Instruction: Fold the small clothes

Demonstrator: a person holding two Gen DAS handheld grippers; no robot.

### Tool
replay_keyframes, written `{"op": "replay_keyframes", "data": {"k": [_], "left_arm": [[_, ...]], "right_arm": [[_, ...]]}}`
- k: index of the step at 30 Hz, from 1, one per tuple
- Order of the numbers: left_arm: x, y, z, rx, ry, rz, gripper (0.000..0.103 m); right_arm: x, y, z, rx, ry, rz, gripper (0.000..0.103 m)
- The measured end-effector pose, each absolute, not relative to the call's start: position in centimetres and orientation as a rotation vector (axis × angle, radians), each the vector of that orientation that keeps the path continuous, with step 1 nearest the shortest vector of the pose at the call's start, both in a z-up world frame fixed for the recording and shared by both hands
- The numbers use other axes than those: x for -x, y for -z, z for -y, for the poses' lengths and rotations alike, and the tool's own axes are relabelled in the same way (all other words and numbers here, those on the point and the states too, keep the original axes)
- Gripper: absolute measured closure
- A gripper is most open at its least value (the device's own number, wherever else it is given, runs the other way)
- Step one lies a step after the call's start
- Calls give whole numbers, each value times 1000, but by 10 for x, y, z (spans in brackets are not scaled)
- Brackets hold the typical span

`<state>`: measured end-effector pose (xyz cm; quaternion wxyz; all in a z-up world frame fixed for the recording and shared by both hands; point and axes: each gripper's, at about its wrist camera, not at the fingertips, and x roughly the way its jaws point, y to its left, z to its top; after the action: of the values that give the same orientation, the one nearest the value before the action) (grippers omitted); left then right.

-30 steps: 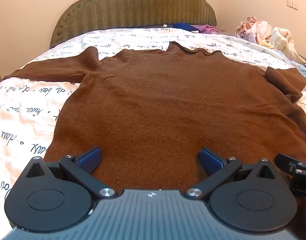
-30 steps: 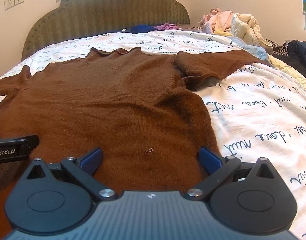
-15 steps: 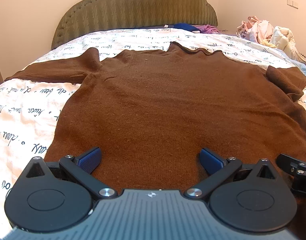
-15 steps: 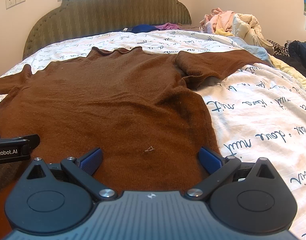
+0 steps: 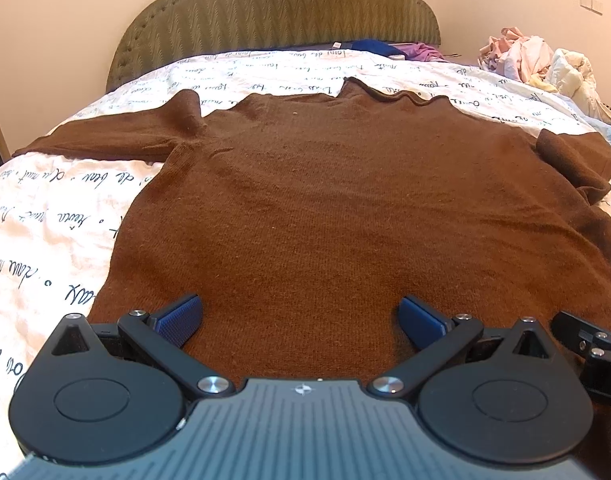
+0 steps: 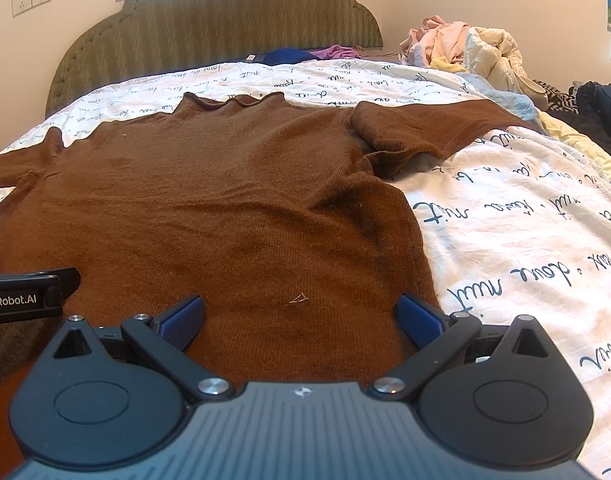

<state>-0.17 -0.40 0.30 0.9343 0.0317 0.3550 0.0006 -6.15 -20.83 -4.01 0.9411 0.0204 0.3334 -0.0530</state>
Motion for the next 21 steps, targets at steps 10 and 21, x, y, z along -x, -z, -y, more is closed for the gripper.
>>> {"op": "replay_keyframes", "data": {"k": [10,21], "left_arm": [[3,-3,1,-49,13,-721,0],[4,-3,1,-43,13,-717,0]], "right_arm": [[64,40,210,-37,101,-679,0],[64,40,210,-38,101,-678,0]]}}
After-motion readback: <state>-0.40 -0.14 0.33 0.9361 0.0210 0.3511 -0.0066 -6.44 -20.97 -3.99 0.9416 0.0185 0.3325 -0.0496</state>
